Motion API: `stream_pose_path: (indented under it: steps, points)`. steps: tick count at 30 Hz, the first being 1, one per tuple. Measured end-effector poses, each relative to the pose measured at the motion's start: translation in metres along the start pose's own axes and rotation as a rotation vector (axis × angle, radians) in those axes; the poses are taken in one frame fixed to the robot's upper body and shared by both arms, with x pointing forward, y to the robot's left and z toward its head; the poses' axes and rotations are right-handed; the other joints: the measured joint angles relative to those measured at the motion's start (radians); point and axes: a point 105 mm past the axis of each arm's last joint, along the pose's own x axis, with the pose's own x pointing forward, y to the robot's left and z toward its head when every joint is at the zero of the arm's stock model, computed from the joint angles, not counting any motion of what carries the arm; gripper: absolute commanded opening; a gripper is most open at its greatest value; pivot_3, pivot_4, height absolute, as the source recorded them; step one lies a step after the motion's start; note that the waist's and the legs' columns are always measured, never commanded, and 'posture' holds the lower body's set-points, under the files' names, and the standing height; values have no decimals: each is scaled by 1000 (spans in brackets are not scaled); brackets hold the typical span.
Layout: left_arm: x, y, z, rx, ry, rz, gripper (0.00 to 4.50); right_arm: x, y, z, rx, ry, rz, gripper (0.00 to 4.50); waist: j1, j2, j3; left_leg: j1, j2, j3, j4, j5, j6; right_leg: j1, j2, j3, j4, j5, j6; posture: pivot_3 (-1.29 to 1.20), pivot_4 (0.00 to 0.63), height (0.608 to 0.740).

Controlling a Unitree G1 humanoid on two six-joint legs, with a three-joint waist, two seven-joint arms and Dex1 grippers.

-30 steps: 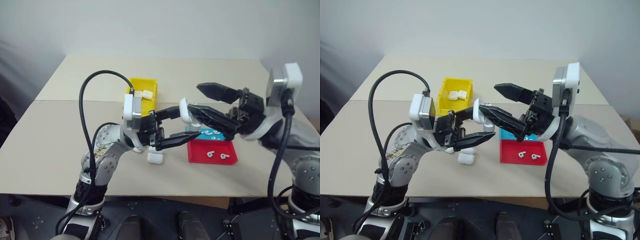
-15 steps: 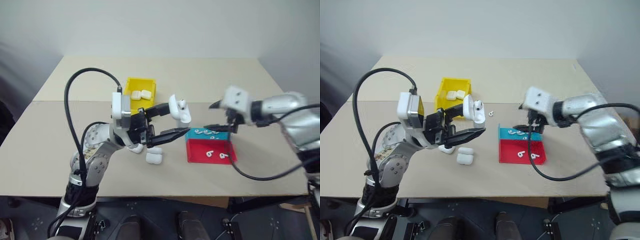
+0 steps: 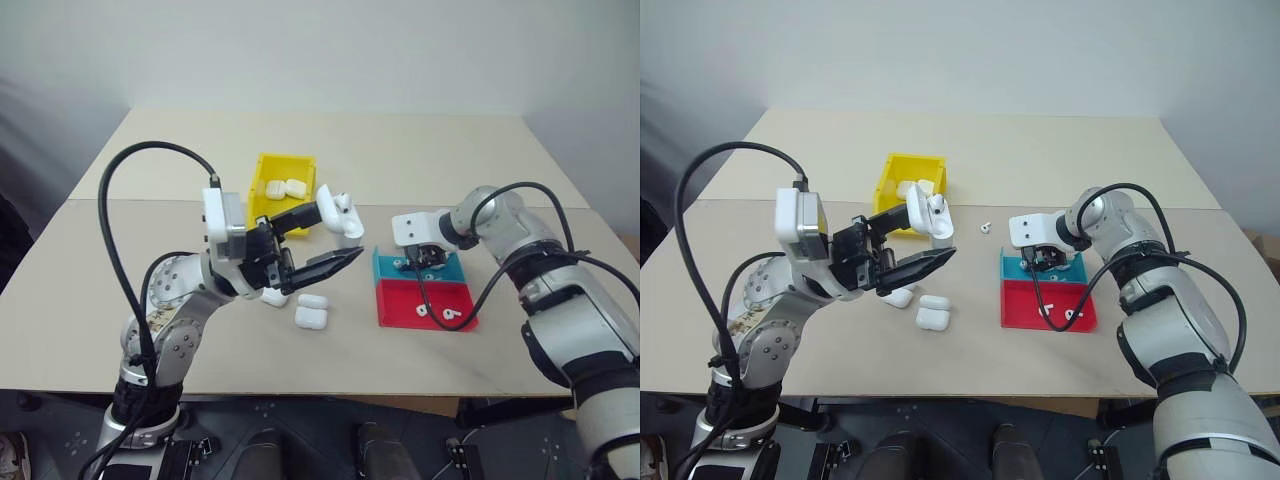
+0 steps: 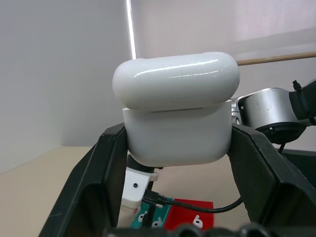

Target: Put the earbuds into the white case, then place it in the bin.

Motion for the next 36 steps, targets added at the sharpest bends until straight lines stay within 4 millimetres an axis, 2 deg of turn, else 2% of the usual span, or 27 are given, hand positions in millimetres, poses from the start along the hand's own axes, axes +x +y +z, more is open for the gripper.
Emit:
stream_pose_path:
  steps: [17, 20, 26, 36]
  points:
    - [-2, -1, 1, 14, 14, 15, 2783, 8, 0, 1, -7, 3, 12, 2710, -19, 0, 0, 3, 0, 0, 0, 1, -1, 2, 0, 0, 4, 1, -1, 0, 150, 740]
    - [-2, -1, 1, 14, 14, 15, 2783, 9, 1, 2, -8, 1, 21, 2134, -21, 0, 0, 4, 0, 0, 0, 1, -1, 2, 0, 0, 5, 1, -1, 0, 150, 740]
    - [-3, -1, 0, 9, 17, 18, 2783, 11, 4, 2, 0, -6, 43, 59, -21, 0, 0, 4, 0, 0, 0, 1, -1, 2, 0, 1, 6, 1, -1, 0, 150, 740]
    - [-3, -1, 0, 7, 18, 16, 2783, 10, 8, 1, 16, -24, 62, 25, -21, 0, 0, 5, -1, 0, 1, 1, -2, 1, 0, 1, 9, 0, -1, 0, 150, 740]
